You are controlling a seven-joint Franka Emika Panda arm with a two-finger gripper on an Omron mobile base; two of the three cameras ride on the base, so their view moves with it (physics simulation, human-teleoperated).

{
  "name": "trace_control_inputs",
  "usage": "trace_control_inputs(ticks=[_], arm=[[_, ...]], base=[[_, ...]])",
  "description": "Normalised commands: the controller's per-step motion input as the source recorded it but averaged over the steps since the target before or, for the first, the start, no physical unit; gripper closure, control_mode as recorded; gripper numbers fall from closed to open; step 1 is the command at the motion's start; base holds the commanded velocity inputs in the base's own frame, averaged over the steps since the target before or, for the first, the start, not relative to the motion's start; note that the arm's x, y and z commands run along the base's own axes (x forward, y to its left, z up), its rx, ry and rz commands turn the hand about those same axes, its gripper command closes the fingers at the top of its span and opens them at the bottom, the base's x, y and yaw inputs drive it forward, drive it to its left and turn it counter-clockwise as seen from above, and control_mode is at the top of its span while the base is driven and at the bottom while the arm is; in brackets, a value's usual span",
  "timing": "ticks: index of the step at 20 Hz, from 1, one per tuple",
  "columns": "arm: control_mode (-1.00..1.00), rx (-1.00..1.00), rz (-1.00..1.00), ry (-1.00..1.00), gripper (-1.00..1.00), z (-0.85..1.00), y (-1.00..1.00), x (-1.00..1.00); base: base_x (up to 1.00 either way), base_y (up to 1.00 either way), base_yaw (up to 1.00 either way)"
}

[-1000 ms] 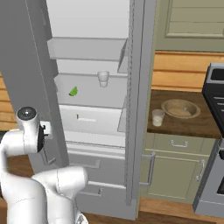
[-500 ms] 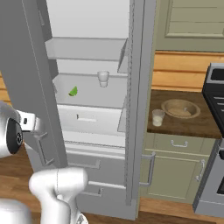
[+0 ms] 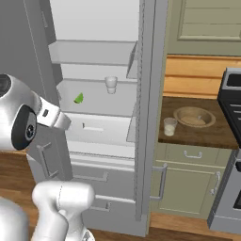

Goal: Grab a lemon wedge from the fridge and one ice cube from the ice bowl, and put them in the glass of lemonade.

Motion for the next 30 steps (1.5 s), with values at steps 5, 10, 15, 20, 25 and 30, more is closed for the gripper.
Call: trace_control_inputs(ticks=[5, 10, 15, 20, 25, 30], arm=[[-1.0, 0.36, -0.02, -0.05, 1.0, -0.12, -0.25, 0.88], [-1.0, 0.28, 0.03, 0.0, 1.0, -0.06, -0.12, 0.83], [-1.0, 0.02, 0.11, 0.01, -1.0, -0.06, 0.14, 0.71], [-1.0, 0.05, 0.17, 0.0, -1.0, -0.01, 0.11, 0.96], [-1.0, 0.08, 0.18, -0.01, -1.0, -0.08, 0.33, 0.67], [-1.0, 0.1, 0.27, 0.0, -1.0, 0.01, 0.97, 0.02]], base=[[0.0, 0.0, 0.0], [0.0, 0.0, 0.0], [0.0, 0.0, 0.0], [0.0, 0.0, 0.0], [0.0, 0.0, 0.0], [0.0, 0.0, 0.0]])
